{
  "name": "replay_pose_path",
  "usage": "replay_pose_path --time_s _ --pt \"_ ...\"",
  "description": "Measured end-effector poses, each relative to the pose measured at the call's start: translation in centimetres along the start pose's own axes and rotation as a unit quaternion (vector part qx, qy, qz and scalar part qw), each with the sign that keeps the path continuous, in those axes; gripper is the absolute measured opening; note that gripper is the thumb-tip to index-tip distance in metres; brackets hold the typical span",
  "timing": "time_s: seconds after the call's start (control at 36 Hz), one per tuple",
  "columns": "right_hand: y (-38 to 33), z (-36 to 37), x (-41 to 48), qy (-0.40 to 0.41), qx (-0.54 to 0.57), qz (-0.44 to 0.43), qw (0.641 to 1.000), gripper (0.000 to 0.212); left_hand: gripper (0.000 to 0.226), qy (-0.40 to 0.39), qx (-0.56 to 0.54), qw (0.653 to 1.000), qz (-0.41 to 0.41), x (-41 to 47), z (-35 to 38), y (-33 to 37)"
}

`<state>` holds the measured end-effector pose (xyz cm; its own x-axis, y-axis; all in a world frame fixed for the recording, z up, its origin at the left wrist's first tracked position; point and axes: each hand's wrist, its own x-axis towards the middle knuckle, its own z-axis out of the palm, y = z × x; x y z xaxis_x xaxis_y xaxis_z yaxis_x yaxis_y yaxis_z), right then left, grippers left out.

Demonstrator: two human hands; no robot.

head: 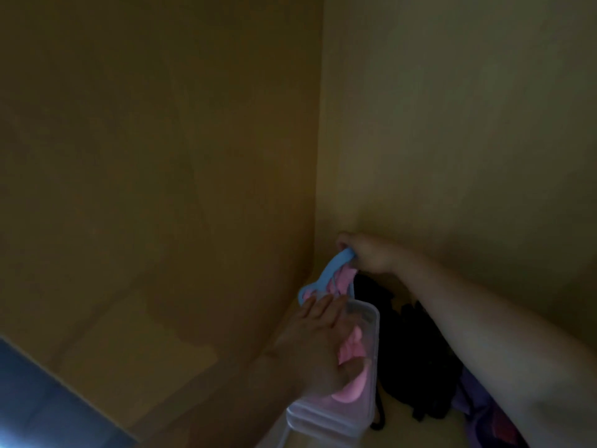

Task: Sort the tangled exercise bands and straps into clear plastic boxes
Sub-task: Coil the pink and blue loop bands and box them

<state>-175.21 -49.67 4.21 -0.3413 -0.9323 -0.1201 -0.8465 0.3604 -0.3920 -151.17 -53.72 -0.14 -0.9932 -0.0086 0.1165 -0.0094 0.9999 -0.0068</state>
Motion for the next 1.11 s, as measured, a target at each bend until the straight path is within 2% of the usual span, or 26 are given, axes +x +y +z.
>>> replay_pose_path --time_s 0.08,0.17,0.39,0.56,0.61,0.67,0.81,0.94,1.03,1.08,1.11 --pt "-1.2 -1.9 -1.0 0.03 0.017 0.0 0.999 0.033 0.069 0.008 -0.031 0.999 0.007 0.0 0.0 0.1" --pt "-2.2 -3.5 -1.9 0.063 0.022 -0.008 0.998 0.031 0.071 0.011 -0.014 1.0 -0.001 0.3 0.1 0.3" --pt "-4.7 -7.7 -5.3 0.141 -0.011 0.003 0.99 0.027 0.097 0.009 -0.019 1.0 0.016 0.3 -1.3 0.6" --pt "-7.1 -9.9 -8.9 0.179 -0.046 0.003 0.983 0.02 0.069 0.05 -0.108 0.993 -0.016 0.9 -4.9 0.4" --pt "-8.1 -10.6 -10.2 0.193 -0.049 -0.001 0.98 0.021 0.059 0.089 -0.175 0.98 -0.042 1.1 -6.5 0.1" --pt "-9.1 -11.3 -11.5 0.209 -0.055 -0.004 0.976 0.022 0.049 0.144 -0.259 0.952 -0.074 1.1 -8.8 0.0" --pt "-12.0 -12.7 -14.7 0.235 -0.074 -0.002 0.969 0.032 0.043 0.22 -0.394 0.886 -0.103 1.8 -14.0 0.0" --pt "-15.2 -13.5 -17.6 0.255 -0.082 -0.01 0.963 0.035 0.063 0.198 -0.472 0.856 -0.077 2.0 -17.6 0.5" --pt "-17.5 -13.4 -19.3 0.245 -0.093 -0.007 0.965 0.034 0.072 0.182 -0.5 0.847 -0.02 1.4 -19.0 1.2" --pt "-19.0 -13.0 -20.3 0.241 -0.105 0.0 0.965 0.032 0.07 0.169 -0.5 0.849 0.02 0.9 -19.4 1.6" --pt "-19.6 -12.8 -20.7 0.239 -0.107 0.005 0.965 0.03 0.061 0.16 -0.506 0.847 0.034 0.6 -19.5 1.8"
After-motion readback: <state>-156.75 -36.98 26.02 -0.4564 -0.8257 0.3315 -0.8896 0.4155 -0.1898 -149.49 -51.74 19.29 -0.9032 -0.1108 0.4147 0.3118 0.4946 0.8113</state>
